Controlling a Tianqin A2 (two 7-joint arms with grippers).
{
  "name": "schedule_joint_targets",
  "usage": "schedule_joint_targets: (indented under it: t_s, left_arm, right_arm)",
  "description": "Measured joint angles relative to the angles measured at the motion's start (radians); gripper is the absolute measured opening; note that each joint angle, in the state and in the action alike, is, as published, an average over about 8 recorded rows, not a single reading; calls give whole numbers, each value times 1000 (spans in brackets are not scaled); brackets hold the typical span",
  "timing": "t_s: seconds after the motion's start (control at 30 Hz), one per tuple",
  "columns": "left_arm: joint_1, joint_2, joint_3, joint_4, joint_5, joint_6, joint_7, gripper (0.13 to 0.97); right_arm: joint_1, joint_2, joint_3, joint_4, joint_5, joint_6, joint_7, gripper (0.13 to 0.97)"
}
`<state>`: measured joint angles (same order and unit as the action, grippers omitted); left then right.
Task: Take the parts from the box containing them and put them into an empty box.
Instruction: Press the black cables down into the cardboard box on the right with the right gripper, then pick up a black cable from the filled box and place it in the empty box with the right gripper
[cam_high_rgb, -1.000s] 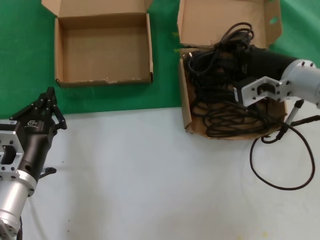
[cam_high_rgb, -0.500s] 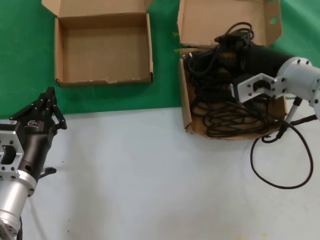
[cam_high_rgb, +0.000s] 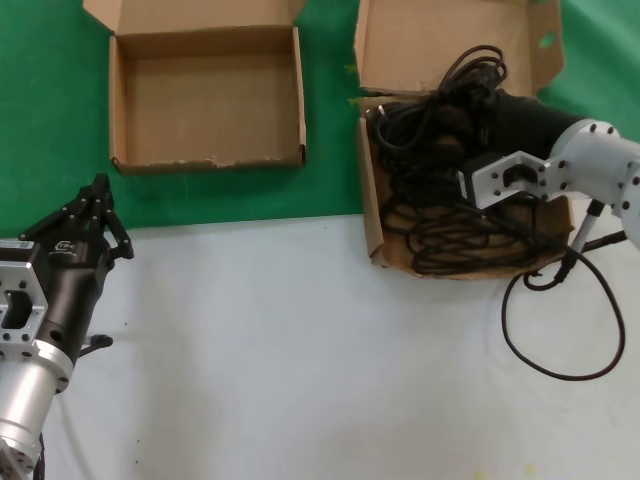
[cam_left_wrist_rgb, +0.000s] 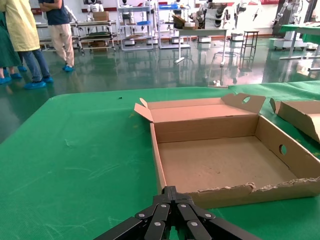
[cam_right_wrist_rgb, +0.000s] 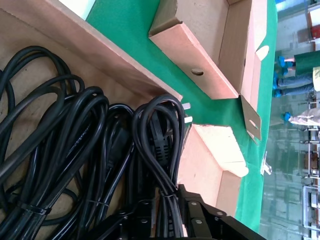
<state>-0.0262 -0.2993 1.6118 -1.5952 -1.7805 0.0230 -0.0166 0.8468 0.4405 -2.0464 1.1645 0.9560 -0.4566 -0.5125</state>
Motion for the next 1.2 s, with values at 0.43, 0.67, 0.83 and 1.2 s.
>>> schedule_joint_targets:
  t_s: [0.43,0.67,0.83,1.2]
  left_arm:
    - [0,0,0,0,0,0,0,145]
    - [0,0,0,0,0,0,0,145]
    - [0,0,0,0,0,0,0,145]
    - [0,0,0,0,0,0,0,145]
  right_arm:
    - [-18,7,21,44,0,2,19,173]
    - [-57,21,86,185,-66,-49,112,164]
    - [-68,17,128,291,-110,-91,173,156]
    - [22,-96,99,302,-139,-94,179,155]
